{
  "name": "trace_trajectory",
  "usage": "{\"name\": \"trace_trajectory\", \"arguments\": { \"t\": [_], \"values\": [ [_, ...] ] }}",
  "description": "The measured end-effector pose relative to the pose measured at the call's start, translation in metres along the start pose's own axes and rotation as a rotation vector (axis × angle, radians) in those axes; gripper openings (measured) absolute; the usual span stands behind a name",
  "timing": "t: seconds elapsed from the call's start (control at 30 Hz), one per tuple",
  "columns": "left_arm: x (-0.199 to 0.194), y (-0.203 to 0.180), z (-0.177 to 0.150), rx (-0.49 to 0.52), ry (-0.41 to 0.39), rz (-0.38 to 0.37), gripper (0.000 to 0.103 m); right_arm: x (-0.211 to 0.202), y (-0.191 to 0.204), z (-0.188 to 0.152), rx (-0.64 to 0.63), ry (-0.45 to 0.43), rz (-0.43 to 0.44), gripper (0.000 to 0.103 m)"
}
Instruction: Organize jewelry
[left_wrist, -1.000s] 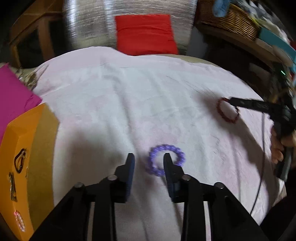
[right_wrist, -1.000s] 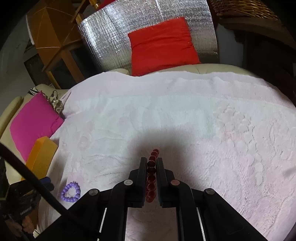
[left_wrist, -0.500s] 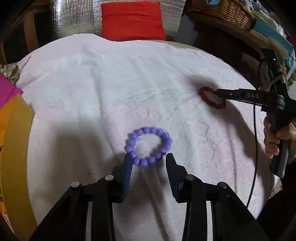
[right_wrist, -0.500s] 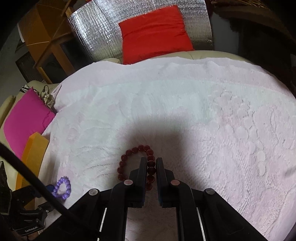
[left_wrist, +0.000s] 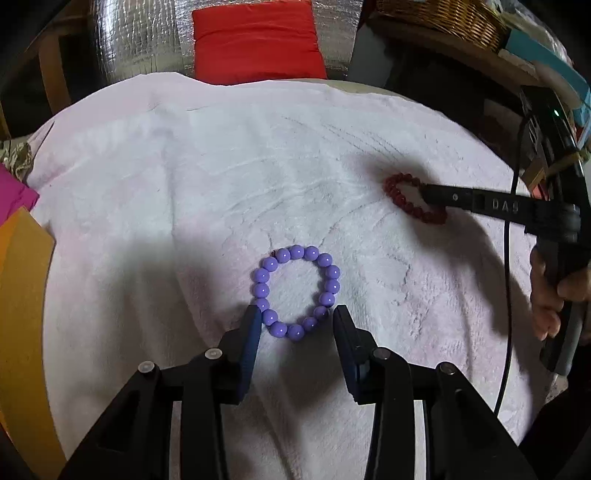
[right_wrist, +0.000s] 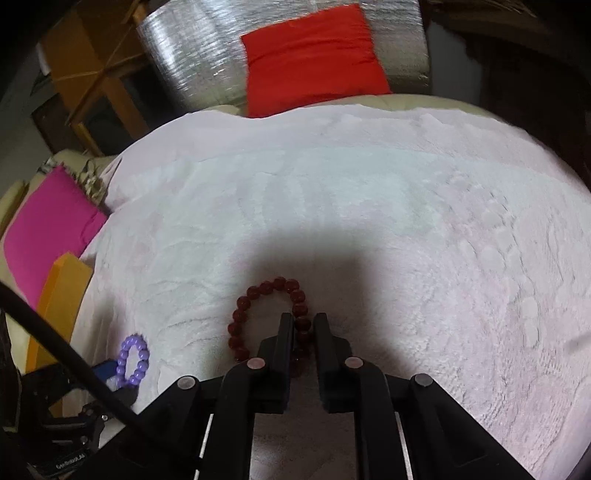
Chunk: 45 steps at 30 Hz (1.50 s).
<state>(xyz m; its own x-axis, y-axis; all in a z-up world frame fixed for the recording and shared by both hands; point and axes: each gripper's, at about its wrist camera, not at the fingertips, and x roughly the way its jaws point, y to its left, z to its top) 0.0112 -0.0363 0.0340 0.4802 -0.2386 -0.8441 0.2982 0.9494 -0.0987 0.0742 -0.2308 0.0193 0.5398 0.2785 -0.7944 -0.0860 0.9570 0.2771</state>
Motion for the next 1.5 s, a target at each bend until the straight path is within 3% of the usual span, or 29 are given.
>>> {"name": "trace_trajectory", "arguments": {
  "t": [0.03,0.1,0.27,0.47,0.57,0.63,0.67,0.73,0.8,0.97,1.03,1.23,1.5],
  "values": [
    [0.001,0.000,0.001,-0.009,0.000,-0.005,0.041,-0.001,0.002,-0.001,-0.010,-0.006,-0.005,0.011],
    [0.002,0.001,0.004,-0.025,-0.008,-0.011,0.028,-0.007,0.005,-0.001,-0.029,-0.036,-0.005,0.011],
    [-0.001,-0.009,0.011,-0.018,-0.037,-0.029,0.008,-0.022,0.004,0.004,-0.017,-0.099,0.024,0.010],
    [-0.008,-0.013,0.016,-0.028,-0.075,-0.056,0.007,-0.038,-0.003,0.006,0.017,-0.148,0.035,0.011],
    [0.002,-0.013,0.017,-0.011,-0.046,0.040,0.008,-0.043,-0.005,0.008,0.026,-0.153,0.046,0.010],
    [0.007,-0.009,0.018,-0.025,-0.039,0.052,0.009,-0.041,-0.005,0.009,0.027,-0.149,0.044,0.011],
    [0.008,-0.008,0.019,-0.028,-0.045,0.045,0.014,-0.041,-0.006,0.008,0.028,-0.143,0.043,0.010],
    [0.010,-0.008,0.021,-0.035,-0.050,0.041,0.039,-0.038,-0.009,0.009,0.034,-0.131,0.042,0.011],
    [0.017,-0.008,0.024,-0.040,-0.047,0.033,0.041,-0.035,-0.011,0.008,0.039,-0.120,0.042,0.011],
    [0.030,-0.009,0.028,-0.040,-0.049,0.036,0.036,-0.030,-0.015,0.006,0.050,-0.102,0.037,0.011],
    [0.032,-0.005,0.031,-0.073,-0.050,0.029,0.010,-0.030,-0.015,0.006,0.054,-0.099,0.035,0.011],
    [0.019,-0.007,0.034,-0.090,-0.087,0.017,0.010,-0.034,-0.017,0.009,0.060,-0.120,0.043,0.011],
    [-0.053,-0.001,0.032,-0.135,-0.262,0.020,0.010,-0.055,0.001,0.011,0.041,-0.191,0.090,0.011]
  ]
}}
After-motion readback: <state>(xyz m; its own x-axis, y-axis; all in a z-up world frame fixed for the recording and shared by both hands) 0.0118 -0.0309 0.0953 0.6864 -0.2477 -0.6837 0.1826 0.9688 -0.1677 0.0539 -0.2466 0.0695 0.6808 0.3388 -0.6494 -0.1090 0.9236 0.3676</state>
